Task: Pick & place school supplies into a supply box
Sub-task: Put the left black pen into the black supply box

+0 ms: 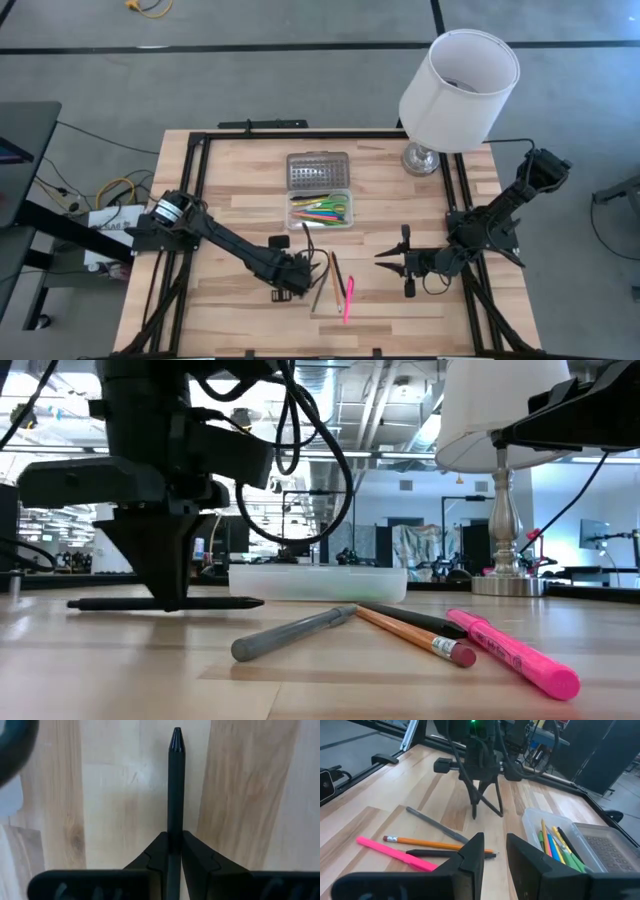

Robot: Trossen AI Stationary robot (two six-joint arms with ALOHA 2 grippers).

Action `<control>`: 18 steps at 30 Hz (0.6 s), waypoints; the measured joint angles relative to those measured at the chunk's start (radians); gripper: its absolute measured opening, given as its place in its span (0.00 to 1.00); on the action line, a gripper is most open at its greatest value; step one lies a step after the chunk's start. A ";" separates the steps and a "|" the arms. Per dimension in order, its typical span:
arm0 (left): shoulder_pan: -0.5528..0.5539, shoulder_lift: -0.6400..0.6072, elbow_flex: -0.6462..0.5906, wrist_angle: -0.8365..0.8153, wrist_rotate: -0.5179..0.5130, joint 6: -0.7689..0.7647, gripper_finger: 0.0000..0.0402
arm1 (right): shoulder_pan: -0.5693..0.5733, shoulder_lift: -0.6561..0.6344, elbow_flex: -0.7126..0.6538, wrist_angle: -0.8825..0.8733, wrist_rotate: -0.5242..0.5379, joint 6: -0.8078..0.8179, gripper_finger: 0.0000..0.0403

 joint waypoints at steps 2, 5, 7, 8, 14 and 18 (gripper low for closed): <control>0.012 0.000 0.018 0.001 0.001 0.015 0.08 | 0.000 0.000 0.000 -0.006 0.000 0.002 0.19; 0.028 0.000 0.058 0.000 -0.009 0.046 0.08 | 0.000 0.000 0.000 -0.025 0.000 0.017 0.19; 0.042 -0.001 0.093 -0.002 -0.011 0.077 0.08 | 0.000 0.000 0.000 -0.031 0.000 0.030 0.19; 0.051 -0.001 0.109 -0.006 -0.015 0.095 0.08 | 0.000 0.000 0.000 -0.036 0.000 0.034 0.19; 0.127 -0.002 0.207 -0.016 -0.054 0.225 0.08 | 0.000 0.000 0.000 -0.043 0.000 0.034 0.19; 0.196 -0.002 0.251 -0.015 -0.089 0.316 0.08 | 0.000 0.000 0.000 -0.042 0.000 0.034 0.19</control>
